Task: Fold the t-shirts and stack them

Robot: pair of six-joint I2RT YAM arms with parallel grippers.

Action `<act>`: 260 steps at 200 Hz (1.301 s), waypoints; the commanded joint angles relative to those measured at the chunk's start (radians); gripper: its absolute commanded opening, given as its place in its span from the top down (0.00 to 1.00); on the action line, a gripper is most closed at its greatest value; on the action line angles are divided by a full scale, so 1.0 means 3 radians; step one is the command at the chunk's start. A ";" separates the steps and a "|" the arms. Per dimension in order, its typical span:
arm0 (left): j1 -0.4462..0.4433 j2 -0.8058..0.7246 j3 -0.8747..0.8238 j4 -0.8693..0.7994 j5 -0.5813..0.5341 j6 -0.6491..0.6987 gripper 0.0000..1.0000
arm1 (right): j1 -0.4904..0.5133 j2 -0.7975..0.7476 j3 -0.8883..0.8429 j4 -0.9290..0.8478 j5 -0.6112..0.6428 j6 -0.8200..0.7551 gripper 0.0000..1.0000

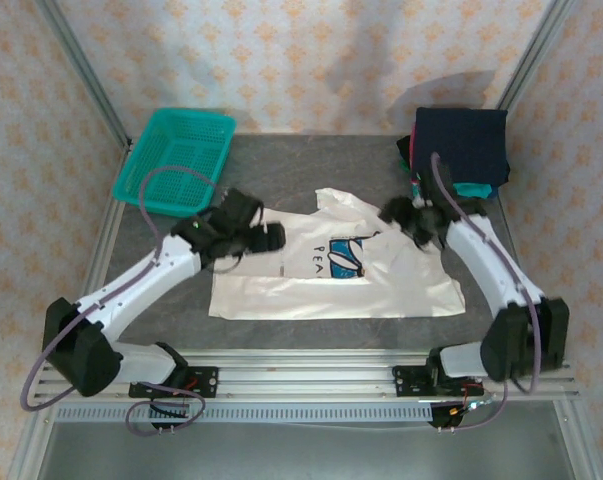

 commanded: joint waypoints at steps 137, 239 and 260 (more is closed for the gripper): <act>0.1132 0.2072 0.1199 0.0103 -0.0023 0.0221 0.12 | 0.0650 0.3384 0.3732 -0.1020 0.0168 -0.2192 0.27; 0.1160 0.2598 0.1644 -0.0102 -0.0381 0.0026 0.13 | 0.0651 0.3713 0.3925 -0.0964 0.0439 -0.2089 0.45; 0.1177 0.2616 0.1650 -0.0040 -0.0463 0.0028 0.13 | 0.0643 0.3692 0.3882 -0.0937 0.0531 -0.2012 0.68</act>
